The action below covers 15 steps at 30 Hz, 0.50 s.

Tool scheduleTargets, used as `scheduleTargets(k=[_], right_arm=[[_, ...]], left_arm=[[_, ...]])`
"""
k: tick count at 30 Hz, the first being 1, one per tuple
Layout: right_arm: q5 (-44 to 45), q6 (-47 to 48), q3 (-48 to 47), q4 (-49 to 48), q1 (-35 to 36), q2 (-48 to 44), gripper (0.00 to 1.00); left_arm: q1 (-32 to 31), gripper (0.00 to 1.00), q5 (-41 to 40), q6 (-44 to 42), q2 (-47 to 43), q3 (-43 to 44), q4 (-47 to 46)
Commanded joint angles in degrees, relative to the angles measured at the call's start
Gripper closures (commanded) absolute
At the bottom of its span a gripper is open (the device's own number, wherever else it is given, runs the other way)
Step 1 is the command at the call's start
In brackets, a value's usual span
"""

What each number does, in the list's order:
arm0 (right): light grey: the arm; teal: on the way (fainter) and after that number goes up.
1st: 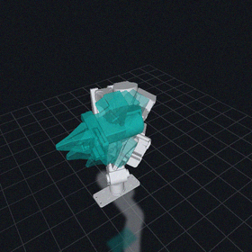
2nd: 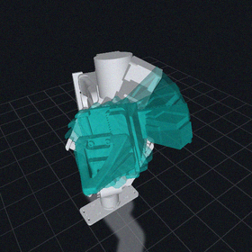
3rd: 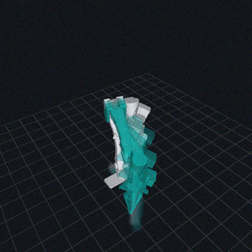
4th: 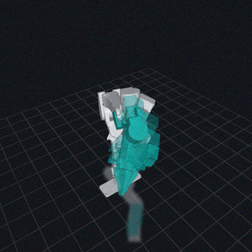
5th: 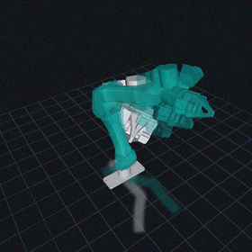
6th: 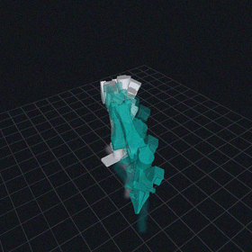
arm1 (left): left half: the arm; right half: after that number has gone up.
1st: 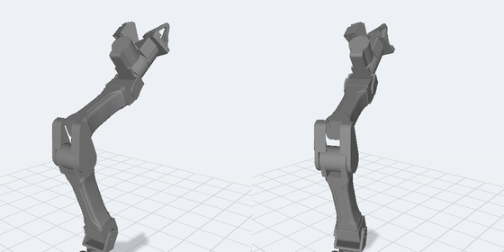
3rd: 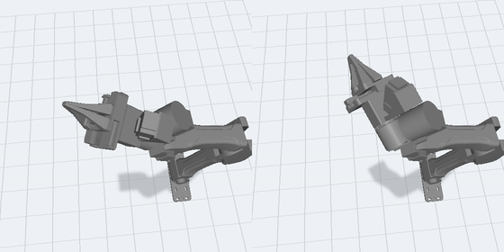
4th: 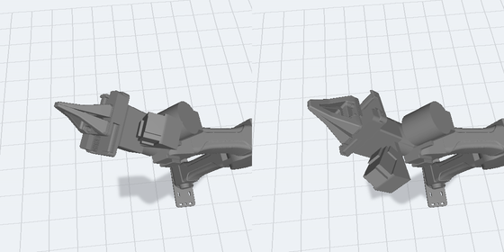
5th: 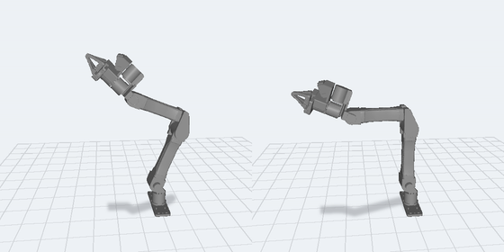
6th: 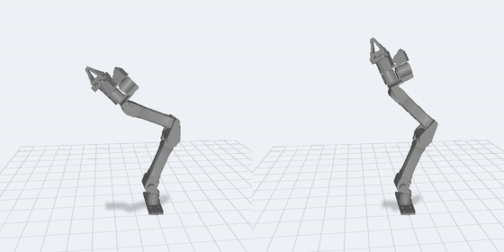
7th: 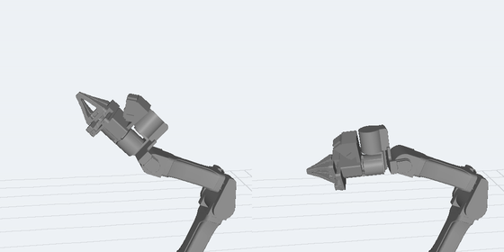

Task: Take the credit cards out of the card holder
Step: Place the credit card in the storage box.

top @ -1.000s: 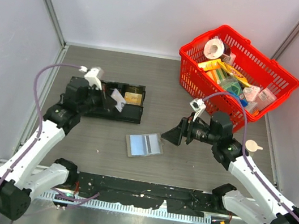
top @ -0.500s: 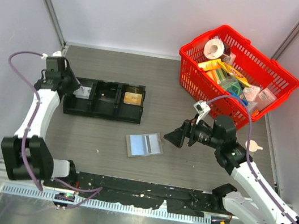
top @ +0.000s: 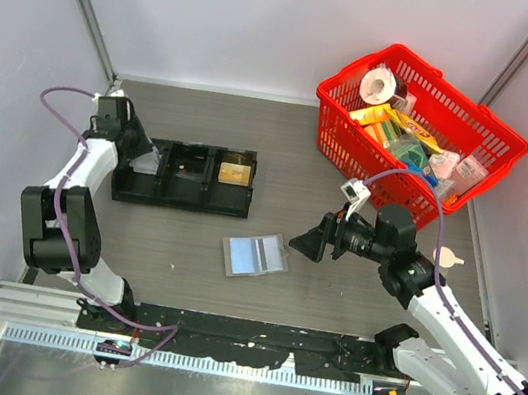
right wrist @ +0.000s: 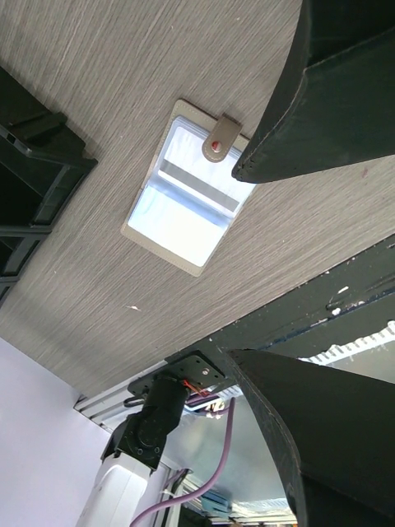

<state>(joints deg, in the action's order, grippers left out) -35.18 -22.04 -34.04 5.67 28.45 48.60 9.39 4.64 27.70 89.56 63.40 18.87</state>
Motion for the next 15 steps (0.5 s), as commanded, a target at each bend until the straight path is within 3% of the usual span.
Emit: scheduleTargets(k=[1,5,15], right_arm=[[-0.86,0.86,0.2,-2.51,0.38,-0.96,0.14],[-0.94,0.77,0.2,-2.51,0.38,-0.96,0.14],[-0.59,0.77,0.29,-1.89,0.21,-1.05,0.14]], left_arm=[[0.28,0.99,1.95,-1.42,1.93,-0.64,-10.6],[0.28,0.94,2.3,-1.34,3.78,-0.99,-11.23],[0.19,0.55,-6.55,-4.41,2.03,2.6,-3.15]])
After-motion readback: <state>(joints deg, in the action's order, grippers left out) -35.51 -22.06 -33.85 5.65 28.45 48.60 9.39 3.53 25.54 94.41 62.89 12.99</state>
